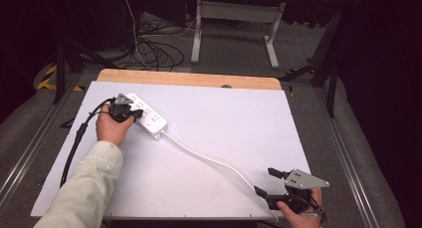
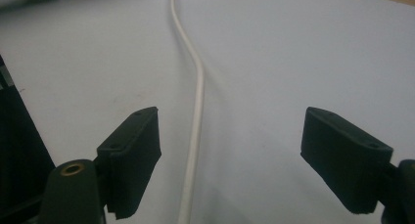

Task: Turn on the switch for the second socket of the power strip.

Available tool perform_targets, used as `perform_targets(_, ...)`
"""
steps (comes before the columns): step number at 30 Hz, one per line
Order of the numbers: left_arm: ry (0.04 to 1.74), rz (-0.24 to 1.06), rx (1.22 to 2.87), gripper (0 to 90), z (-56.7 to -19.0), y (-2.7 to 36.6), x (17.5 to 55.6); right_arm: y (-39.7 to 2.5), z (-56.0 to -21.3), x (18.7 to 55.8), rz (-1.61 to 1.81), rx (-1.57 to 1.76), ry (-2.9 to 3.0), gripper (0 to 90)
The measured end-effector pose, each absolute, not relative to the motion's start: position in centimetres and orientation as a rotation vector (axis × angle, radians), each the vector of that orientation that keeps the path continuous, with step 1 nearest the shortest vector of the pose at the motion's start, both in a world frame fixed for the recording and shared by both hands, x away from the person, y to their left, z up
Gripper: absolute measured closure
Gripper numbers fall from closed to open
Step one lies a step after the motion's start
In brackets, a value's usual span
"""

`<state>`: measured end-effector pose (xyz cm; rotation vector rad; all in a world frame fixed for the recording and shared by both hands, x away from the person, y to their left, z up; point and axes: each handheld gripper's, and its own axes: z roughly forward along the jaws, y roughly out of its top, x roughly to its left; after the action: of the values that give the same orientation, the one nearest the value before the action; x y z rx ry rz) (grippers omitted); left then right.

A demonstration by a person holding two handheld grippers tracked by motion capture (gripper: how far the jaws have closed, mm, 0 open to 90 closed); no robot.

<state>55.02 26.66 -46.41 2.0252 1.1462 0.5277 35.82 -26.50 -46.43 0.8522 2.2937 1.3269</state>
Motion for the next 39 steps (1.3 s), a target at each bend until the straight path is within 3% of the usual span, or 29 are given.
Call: perform_targets(39,1.188,0.575,2.011,90.0,-46.74,26.13,54.54,-26.51,-46.40,35.76,1.329,0.844,2.297,22.8)
